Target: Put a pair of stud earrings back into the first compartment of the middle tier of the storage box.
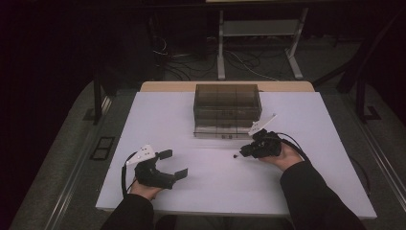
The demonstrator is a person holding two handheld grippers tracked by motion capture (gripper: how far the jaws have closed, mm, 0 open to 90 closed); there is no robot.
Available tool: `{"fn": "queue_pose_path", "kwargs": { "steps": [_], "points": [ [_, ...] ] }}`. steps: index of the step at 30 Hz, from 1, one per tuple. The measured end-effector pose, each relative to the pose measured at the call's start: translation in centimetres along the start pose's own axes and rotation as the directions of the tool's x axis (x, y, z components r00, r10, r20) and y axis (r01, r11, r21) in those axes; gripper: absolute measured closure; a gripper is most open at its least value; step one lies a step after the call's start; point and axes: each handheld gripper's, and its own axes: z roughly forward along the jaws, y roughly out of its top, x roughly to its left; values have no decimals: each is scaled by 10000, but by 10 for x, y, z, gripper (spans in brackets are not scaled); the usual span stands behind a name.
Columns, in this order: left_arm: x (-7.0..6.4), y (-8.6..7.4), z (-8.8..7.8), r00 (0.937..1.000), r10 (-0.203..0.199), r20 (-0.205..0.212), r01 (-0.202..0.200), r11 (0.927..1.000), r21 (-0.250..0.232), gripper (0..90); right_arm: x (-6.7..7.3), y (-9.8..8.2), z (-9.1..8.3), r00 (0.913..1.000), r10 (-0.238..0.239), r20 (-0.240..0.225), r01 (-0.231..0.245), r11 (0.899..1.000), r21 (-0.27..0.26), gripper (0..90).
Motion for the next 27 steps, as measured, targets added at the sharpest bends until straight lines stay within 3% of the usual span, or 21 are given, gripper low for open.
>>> {"fn": "queue_pose_path", "kwargs": {
  "steps": [7, 16, 27],
  "points": [
    [0, 0, 0, 10000, 6, 8, -6, 10000, 13, 0, -3, 17, -14, 9998, -176, 50, 176, 9998, -66, 774],
    [0, 0, 0, 10000, -13, 5, 13, 10000, -25, 0, -8, 52, -28, 9988, -486, -6, 486, 9986, -223, 774],
    [0, 0, 0, 10000, -26, 28, 26, 10000, -46, 0, -12, 90, -30, 9958, -916, -19, 916, 9957, -114, 774]
  ]
}}
